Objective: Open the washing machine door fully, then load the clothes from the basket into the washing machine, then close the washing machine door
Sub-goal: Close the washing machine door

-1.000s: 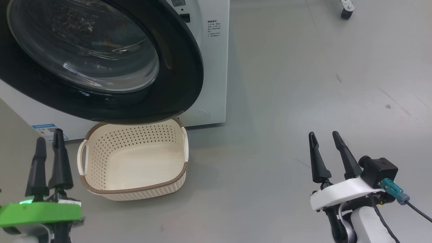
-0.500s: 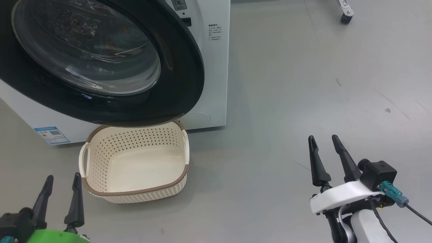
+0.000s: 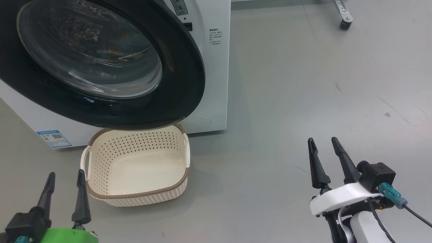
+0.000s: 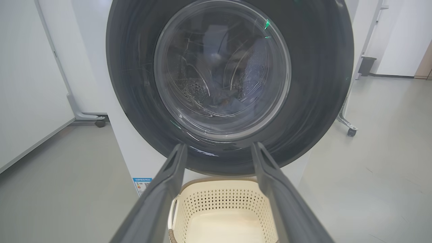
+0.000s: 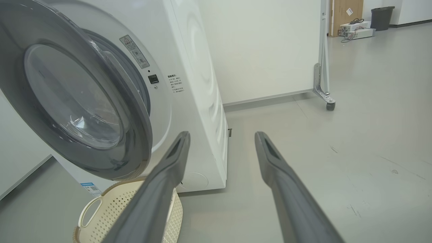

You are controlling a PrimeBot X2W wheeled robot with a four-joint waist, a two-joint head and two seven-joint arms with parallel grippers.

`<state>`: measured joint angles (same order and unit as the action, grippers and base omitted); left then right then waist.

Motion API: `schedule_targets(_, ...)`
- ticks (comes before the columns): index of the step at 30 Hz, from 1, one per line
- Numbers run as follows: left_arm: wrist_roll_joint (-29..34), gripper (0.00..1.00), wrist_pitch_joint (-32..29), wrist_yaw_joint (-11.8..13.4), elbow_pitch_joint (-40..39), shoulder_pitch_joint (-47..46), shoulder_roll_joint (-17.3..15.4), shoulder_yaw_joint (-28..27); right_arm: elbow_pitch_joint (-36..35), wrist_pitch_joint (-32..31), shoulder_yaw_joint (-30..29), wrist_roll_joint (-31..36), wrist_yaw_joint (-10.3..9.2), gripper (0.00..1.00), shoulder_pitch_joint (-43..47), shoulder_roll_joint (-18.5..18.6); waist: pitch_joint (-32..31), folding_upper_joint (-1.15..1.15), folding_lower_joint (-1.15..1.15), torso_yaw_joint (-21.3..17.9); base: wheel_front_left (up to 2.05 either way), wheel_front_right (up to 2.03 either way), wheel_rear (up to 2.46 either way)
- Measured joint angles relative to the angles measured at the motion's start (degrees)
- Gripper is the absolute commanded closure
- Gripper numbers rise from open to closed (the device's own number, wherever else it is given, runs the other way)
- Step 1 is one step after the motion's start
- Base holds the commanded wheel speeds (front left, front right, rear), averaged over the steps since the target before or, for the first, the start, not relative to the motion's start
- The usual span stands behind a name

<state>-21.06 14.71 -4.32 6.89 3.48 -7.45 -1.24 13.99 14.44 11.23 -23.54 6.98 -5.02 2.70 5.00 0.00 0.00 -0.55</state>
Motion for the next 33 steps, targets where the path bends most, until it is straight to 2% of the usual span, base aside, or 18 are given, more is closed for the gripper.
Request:
schedule_targets(13, 3.14, 0.00, 0.00, -0.53, 1.19, 0.06, 2.55, -1.01, 0.12, 0.00, 0.12, 0.19, 0.00, 0.00, 0.99, 0.00, -0.25, 0.00, 0.00, 0.12, 0.00, 0.00, 0.00)
schedule_targets(27, 5.15, 0.00, 0.00, -1.26, 1.60, 0.05, 3.50, -2.54, -0.27, 0.00, 0.20, 4.61, -0.10, 0.00, 0.97, 0.79, 0.07, 0.00, 0.00, 0.23, 0.00, 0.00, 0.00)
schedule_targets(33, 6.55, 0.00, 0.00, -1.59, 1.68, 0.04, 3.97, -2.74, -0.45, 0.00, 0.14, 6.67, -1.00, 0.00, 0.96, 0.99, 0.25, 0.00, 0.00, 0.38, 0.00, 0.00, 0.00)
